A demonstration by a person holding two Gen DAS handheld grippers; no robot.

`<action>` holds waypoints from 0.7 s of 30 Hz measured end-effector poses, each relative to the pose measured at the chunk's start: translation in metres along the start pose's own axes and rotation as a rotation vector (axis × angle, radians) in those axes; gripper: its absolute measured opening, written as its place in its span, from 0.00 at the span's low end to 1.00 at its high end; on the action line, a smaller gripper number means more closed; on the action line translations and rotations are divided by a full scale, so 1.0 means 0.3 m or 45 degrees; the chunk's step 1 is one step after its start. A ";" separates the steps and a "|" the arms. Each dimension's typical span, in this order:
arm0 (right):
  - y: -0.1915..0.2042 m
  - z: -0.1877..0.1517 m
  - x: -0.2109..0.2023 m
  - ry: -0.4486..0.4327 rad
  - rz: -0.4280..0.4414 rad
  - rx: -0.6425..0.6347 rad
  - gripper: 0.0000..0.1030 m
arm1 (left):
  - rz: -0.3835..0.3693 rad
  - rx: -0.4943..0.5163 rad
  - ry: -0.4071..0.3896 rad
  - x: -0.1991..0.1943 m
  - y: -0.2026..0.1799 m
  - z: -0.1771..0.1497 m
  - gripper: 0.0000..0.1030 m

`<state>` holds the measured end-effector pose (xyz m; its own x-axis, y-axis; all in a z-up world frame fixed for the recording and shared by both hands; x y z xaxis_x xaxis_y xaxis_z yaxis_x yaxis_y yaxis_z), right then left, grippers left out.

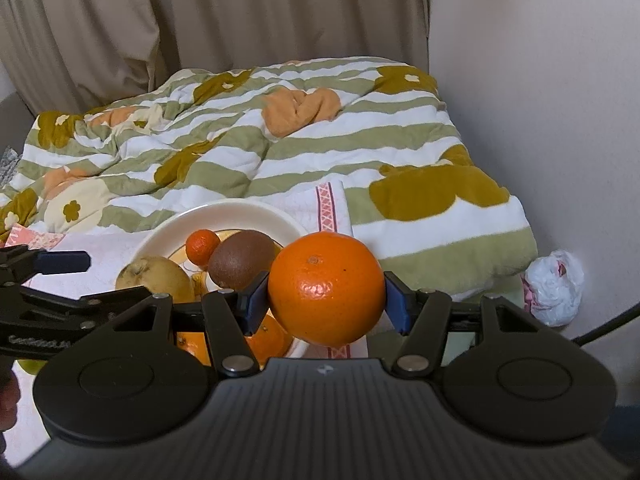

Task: Organize fruits
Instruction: 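Carry the apple and orange to the white bowl and release the apple from the left tool, then lower the orange into the bowl and open the right tool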

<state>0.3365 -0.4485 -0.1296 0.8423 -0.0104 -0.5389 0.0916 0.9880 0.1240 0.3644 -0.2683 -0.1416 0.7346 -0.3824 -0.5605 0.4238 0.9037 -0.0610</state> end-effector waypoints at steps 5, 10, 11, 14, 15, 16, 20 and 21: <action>0.034 0.013 0.018 -0.008 0.046 -0.031 0.72 | 0.039 0.022 -0.054 -0.071 0.020 0.025 0.99; 0.080 0.009 0.063 -0.013 0.100 -0.096 0.72 | 0.098 0.021 -0.071 -0.122 0.052 0.026 0.99; 0.088 0.008 0.074 -0.019 0.108 -0.112 0.72 | 0.108 0.012 -0.076 -0.134 0.061 0.025 0.99; 0.104 -0.003 0.107 -0.038 0.126 -0.168 0.72 | 0.142 -0.021 -0.078 -0.167 0.093 0.016 0.99; 0.107 -0.008 0.119 -0.043 0.131 -0.184 0.72 | 0.154 -0.031 -0.077 -0.177 0.103 0.011 0.99; 0.109 -0.016 0.128 -0.046 0.137 -0.199 0.72 | 0.165 -0.038 -0.077 -0.187 0.111 0.006 0.99; 0.115 -0.048 0.156 -0.050 0.165 -0.230 0.72 | 0.206 -0.052 -0.079 -0.227 0.142 -0.019 0.99; 0.117 -0.054 0.161 -0.051 0.173 -0.230 0.72 | 0.216 -0.056 -0.079 -0.235 0.148 -0.025 0.99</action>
<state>0.3717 -0.4119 -0.1647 0.8610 0.1223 -0.4936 -0.1179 0.9922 0.0402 0.3272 -0.1998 -0.1110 0.8254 -0.2339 -0.5137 0.2685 0.9632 -0.0072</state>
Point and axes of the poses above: each gripper's, at about its wrist camera, not at the fingertips, and x roughly the way its jaws point, y to its left, z to its top, the point moved 9 cm from there along x, roughly the way its jaws point, and after that the axes turned 14 degrees about -y, right-handed, at the moved point
